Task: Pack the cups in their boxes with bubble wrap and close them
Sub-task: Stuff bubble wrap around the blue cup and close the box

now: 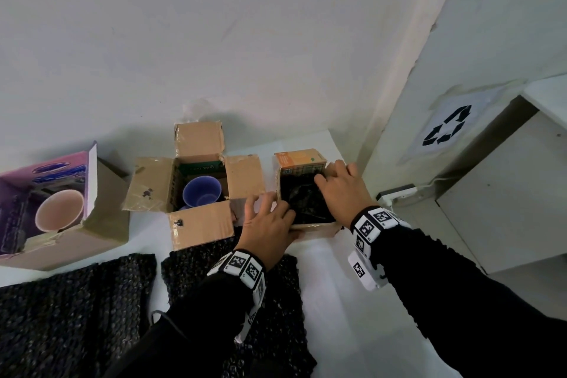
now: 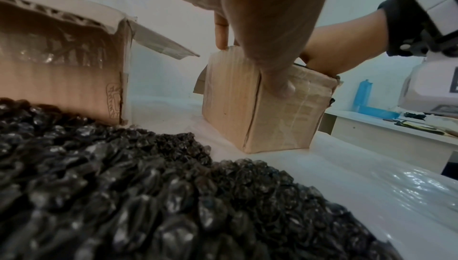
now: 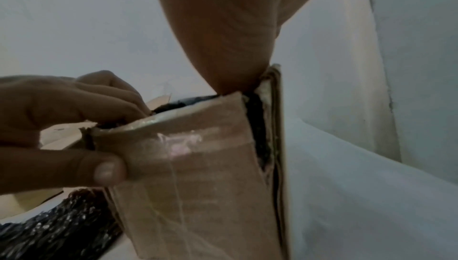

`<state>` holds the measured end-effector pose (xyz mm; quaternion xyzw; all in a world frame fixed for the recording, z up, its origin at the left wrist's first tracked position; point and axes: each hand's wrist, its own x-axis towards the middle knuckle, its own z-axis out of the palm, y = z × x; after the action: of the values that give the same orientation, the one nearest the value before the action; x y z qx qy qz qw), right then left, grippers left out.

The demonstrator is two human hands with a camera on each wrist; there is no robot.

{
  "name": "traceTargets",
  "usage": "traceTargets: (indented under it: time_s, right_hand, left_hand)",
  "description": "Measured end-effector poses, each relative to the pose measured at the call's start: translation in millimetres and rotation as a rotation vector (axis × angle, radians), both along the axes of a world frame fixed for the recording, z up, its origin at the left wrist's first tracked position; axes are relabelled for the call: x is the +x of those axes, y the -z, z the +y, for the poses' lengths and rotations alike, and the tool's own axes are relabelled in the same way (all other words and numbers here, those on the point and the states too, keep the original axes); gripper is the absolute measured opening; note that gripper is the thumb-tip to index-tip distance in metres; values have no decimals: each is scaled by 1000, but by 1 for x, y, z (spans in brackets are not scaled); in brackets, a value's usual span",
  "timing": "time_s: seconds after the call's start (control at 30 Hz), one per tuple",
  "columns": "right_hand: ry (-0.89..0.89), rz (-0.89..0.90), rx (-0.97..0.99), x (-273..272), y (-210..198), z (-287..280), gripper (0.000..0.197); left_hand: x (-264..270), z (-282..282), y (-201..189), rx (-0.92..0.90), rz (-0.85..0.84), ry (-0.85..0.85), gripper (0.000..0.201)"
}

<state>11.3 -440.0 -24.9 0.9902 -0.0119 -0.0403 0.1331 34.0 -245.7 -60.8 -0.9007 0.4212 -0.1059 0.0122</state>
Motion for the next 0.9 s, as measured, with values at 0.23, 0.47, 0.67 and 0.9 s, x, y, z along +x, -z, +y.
traceTargets:
  time_s: [0.23, 0.47, 0.67, 0.9]
  right_hand:
    - [-57, -183, 387, -21, -7, -1, 15]
    - [-85, -191, 301, -72, 17, 11, 20]
    - [74, -16, 274, -71, 13, 39, 38]
    - [454, -68, 494, -48, -1, 38, 29]
  left_hand:
    - [2, 0, 0, 11, 5, 7, 37]
    - [-3, -3, -2, -29, -12, 18, 43]
    - [-6, -5, -7, 4, 31, -9, 35]
    - [-15, 1, -7, -24, 35, 39, 31]
